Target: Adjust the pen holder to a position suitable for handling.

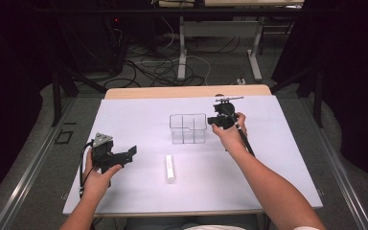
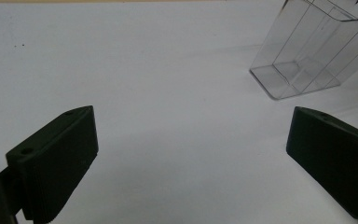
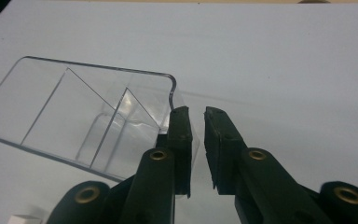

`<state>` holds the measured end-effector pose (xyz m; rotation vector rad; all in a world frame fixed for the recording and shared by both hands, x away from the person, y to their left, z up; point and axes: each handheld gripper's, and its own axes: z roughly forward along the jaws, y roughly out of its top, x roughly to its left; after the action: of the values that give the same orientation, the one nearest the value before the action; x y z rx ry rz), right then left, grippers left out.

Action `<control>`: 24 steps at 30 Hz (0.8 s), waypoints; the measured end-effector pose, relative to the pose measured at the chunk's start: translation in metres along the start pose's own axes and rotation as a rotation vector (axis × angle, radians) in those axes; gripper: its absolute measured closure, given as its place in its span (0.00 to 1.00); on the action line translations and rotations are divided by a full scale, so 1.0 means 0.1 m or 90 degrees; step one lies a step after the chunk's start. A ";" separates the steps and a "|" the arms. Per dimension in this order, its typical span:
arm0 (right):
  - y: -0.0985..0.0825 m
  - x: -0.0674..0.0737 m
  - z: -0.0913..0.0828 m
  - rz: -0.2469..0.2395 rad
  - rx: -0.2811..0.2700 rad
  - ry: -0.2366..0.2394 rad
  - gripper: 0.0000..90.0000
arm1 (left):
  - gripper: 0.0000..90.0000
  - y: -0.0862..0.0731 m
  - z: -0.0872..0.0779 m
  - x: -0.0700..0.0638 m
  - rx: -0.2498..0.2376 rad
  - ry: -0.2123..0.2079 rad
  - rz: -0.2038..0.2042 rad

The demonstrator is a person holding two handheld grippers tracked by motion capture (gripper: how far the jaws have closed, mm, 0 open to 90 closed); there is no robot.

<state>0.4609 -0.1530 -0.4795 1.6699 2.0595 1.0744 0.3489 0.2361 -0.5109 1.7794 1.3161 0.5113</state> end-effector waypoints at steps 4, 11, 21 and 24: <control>-0.02 -0.02 -0.06 -0.010 -0.022 0.015 0.84 | 0.02 0.00 0.00 -0.01 0.000 -0.001 -0.002; -0.09 -0.07 -0.18 -0.054 -0.079 0.041 0.72 | 0.04 0.00 0.01 -0.02 0.005 -0.004 -0.006; -0.23 -0.12 -0.36 -0.093 -0.132 0.077 0.58 | 0.05 0.01 0.03 -0.03 0.005 -0.012 -0.022; -0.27 -0.13 -0.41 -0.107 -0.134 0.084 0.55 | 0.05 0.01 0.04 -0.03 0.006 -0.012 -0.024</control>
<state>0.4192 -0.1813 -0.4736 1.3325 2.0406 1.3232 0.3514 0.2315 -0.5122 1.7607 1.3383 0.4669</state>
